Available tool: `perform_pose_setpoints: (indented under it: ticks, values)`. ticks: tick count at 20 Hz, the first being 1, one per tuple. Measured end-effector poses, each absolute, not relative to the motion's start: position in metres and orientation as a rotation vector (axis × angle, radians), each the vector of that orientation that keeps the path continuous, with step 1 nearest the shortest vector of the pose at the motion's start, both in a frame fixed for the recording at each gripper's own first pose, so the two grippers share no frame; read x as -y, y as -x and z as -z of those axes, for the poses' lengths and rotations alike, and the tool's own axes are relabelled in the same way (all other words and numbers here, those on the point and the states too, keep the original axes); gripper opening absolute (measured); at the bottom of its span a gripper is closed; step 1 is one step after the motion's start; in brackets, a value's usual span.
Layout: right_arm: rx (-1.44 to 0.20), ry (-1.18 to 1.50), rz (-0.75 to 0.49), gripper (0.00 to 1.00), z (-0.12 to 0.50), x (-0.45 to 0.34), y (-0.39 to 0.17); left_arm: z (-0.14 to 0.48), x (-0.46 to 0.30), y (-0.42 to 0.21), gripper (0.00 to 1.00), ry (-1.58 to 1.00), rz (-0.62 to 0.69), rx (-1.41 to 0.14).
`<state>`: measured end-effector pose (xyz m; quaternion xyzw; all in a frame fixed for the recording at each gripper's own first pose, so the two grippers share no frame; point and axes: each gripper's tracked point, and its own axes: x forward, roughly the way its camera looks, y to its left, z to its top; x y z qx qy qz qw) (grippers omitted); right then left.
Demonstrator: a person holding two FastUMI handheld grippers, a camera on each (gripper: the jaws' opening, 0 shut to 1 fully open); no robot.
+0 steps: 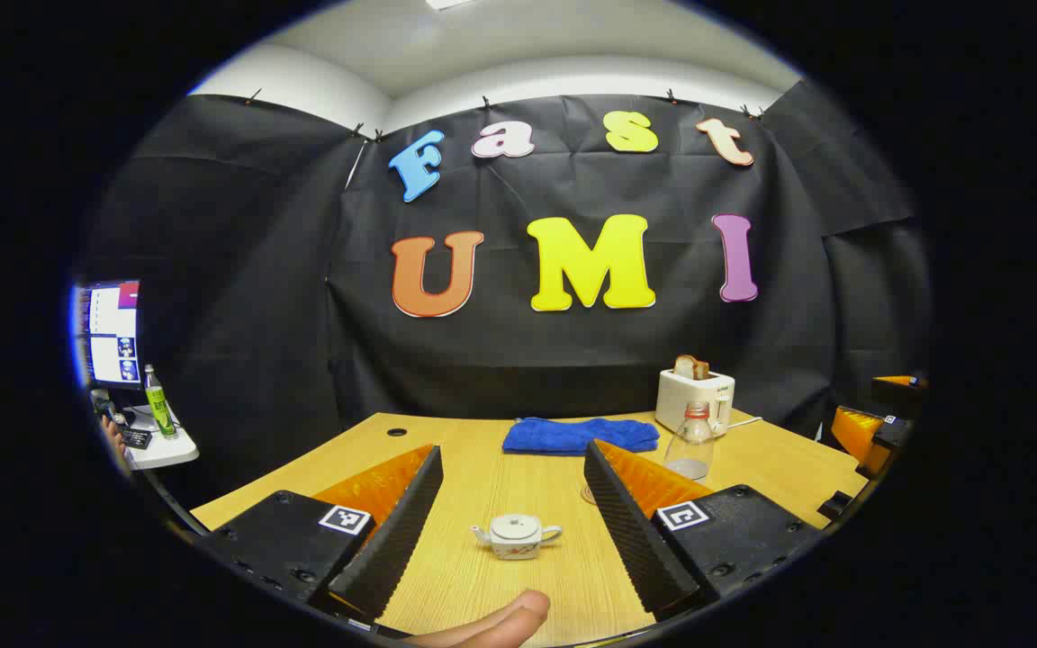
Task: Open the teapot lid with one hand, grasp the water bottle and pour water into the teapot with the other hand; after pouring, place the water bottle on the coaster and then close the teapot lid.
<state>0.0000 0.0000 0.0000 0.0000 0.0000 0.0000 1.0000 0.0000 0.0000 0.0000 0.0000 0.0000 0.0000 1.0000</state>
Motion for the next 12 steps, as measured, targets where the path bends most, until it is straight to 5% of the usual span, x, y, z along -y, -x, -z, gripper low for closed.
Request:
perform_pose_setpoints:
  ticks: [12]
  values:
    - [-0.027, -0.050, -0.018, 0.98, 0.012, 0.010, -0.014, 0.010, 0.009, 0.001, 0.99, -0.055, -0.011, -0.023]
